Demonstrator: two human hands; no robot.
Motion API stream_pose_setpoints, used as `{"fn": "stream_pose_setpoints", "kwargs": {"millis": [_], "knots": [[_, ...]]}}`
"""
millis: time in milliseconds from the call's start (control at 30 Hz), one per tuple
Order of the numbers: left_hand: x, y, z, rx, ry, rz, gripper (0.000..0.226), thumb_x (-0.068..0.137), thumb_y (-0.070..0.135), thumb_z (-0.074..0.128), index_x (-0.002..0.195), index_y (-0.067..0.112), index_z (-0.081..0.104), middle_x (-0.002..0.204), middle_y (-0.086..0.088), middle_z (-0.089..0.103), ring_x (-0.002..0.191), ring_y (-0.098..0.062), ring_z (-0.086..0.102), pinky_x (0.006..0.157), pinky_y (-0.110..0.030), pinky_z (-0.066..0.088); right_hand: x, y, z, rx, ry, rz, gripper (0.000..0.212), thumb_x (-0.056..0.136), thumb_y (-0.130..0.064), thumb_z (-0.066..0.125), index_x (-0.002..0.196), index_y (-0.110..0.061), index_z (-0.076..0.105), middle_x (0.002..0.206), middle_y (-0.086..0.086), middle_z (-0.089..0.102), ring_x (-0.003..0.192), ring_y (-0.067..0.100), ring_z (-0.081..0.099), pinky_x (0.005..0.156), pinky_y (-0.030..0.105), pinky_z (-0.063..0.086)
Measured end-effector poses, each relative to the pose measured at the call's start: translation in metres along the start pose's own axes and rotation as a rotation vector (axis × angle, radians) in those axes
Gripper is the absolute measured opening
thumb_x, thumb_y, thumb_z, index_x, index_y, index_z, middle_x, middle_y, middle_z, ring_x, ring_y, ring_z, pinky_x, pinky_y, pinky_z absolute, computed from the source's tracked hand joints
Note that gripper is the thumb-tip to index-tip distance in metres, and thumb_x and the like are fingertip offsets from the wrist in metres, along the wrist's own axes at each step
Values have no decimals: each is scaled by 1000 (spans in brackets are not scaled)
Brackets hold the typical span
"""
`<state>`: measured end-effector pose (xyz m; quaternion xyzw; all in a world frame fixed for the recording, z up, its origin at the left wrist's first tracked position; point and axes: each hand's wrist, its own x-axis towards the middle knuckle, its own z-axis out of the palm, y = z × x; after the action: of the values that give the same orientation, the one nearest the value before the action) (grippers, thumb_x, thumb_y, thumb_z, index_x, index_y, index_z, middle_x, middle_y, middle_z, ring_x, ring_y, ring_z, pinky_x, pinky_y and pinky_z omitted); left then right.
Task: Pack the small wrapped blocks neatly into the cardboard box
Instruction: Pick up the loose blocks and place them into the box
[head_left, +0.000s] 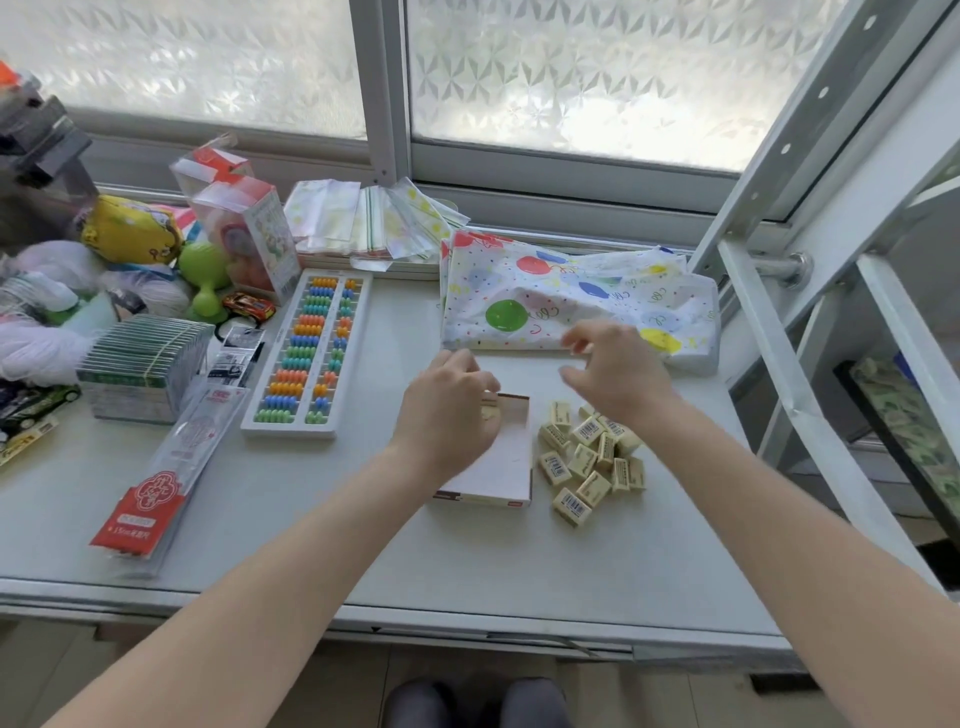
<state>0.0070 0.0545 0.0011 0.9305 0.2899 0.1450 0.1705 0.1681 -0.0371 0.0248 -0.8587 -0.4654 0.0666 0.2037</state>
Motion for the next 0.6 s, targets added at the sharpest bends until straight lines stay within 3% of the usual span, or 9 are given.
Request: {"fn": "stream_pose_setpoints", "kwargs": {"millis": [100,233,367,467,600], "knots": [[8,41,17,-29,-120,67,30,85,25,58,113,18,66,108,-4,62,109,-22,50,82,-32,45,13,31,-18,-193,-217,117,42,82,-7,59,121,-21,60,124,3,61,107,22,58,88,31,48],[26,77,49,95,-281,59,29,88,18,50,113,7,60,114,-11,60,111,-27,48,83,-35,42,14,42,-9,-285,-491,60,39,86,-9,56,120,-27,62,124,2,60,102,19,61,85,30,50],[41,92,59,223,-326,87,33,87,10,47,119,11,55,118,-11,57,115,-28,46,88,-34,39,13,44,-10,-307,-496,9,17,85,-15,58,95,-14,71,99,5,69,90,24,64,75,33,52],[43,95,61,309,-304,138,31,88,10,47,118,12,55,119,-11,56,115,-28,46,90,-34,37,14,48,-13,-343,-493,4,16,83,-21,64,94,-12,71,91,2,66,90,23,62,68,27,44],[34,88,51,311,-259,218,26,89,11,50,113,9,58,114,-12,55,110,-29,47,86,-34,37,15,51,-14,-344,-446,3,18,80,-25,67,83,-8,70,84,6,69,78,20,59,65,29,46]]}}
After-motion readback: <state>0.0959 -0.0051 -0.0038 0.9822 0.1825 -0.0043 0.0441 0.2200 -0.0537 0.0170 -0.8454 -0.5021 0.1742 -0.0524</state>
